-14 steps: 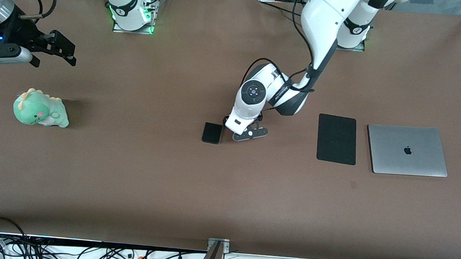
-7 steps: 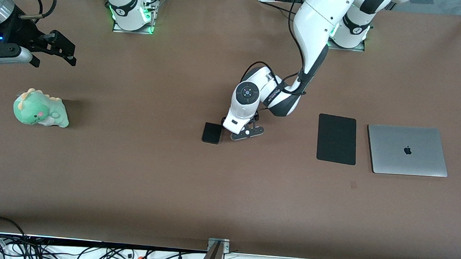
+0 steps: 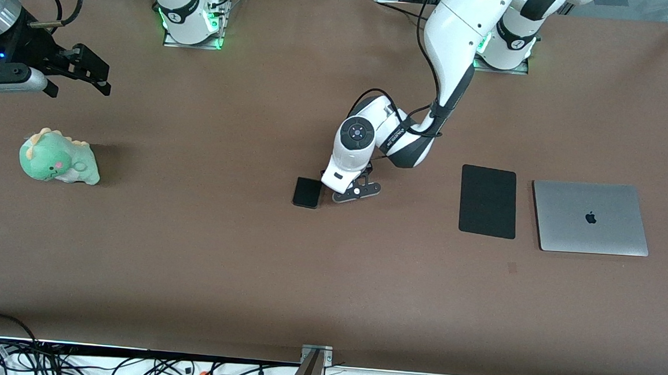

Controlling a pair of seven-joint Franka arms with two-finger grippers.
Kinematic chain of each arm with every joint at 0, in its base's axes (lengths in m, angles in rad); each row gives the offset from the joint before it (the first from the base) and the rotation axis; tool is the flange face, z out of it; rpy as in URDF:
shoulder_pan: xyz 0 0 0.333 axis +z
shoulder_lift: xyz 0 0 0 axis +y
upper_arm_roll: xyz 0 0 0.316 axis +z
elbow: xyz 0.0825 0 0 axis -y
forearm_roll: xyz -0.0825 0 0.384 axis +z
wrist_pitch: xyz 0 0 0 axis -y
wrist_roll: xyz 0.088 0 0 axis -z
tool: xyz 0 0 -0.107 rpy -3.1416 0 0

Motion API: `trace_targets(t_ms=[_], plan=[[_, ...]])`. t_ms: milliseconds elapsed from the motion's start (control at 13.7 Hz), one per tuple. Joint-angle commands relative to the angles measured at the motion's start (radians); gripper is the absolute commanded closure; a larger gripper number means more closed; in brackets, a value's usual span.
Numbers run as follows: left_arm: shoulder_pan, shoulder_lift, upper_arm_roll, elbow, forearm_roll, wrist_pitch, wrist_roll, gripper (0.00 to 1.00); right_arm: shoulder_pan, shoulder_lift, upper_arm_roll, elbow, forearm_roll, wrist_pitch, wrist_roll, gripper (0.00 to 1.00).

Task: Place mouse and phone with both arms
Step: 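Carry the mouse onto the pad while the right gripper reaches the phone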

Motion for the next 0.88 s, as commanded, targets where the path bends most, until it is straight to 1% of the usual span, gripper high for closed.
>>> trace_targets(t_ms=[0, 146, 220, 366, 439, 512, 585, 659, 732, 805], plan=[[0.012, -0.065, 0.018, 0.003, 0.013, -0.075, -0.018, 0.56, 0.0, -0.009, -0.003, 0.033, 0.012, -0.019, -0.001, 0.0], [0.076, -0.137, 0.018, 0.009, 0.024, -0.236, -0.002, 0.55, -0.003, -0.009, -0.019, 0.056, 0.035, -0.04, -0.004, 0.0], [0.119, -0.174, 0.016, 0.009, 0.024, -0.315, 0.029, 0.55, -0.003, -0.01, -0.017, 0.058, 0.029, -0.044, -0.006, 0.0], [0.208, -0.231, 0.018, 0.009, 0.025, -0.473, 0.169, 0.54, -0.003, 0.011, -0.012, 0.059, 0.007, -0.036, -0.004, 0.0], [0.262, -0.247, 0.018, 0.009, 0.025, -0.55, 0.271, 0.55, -0.004, 0.016, -0.012, 0.046, 0.004, -0.034, -0.003, 0.0], [0.328, -0.255, 0.018, 0.009, 0.031, -0.61, 0.385, 0.55, -0.006, 0.048, -0.012, 0.044, 0.004, -0.042, -0.004, 0.0], [0.382, -0.258, 0.018, 0.006, 0.056, -0.641, 0.507, 0.54, 0.002, 0.098, -0.006, 0.043, 0.001, -0.047, -0.007, 0.0], [0.422, -0.258, 0.018, -0.003, 0.095, -0.658, 0.623, 0.55, 0.006, 0.117, 0.0, 0.044, 0.003, -0.073, -0.006, 0.0], [0.474, -0.257, 0.018, -0.013, 0.137, -0.658, 0.738, 0.55, 0.017, 0.125, 0.018, 0.043, 0.012, -0.07, -0.003, 0.0], [0.52, -0.254, 0.016, -0.032, 0.139, -0.646, 0.841, 0.55, 0.032, 0.137, 0.024, 0.044, 0.015, -0.059, 0.014, 0.0]])
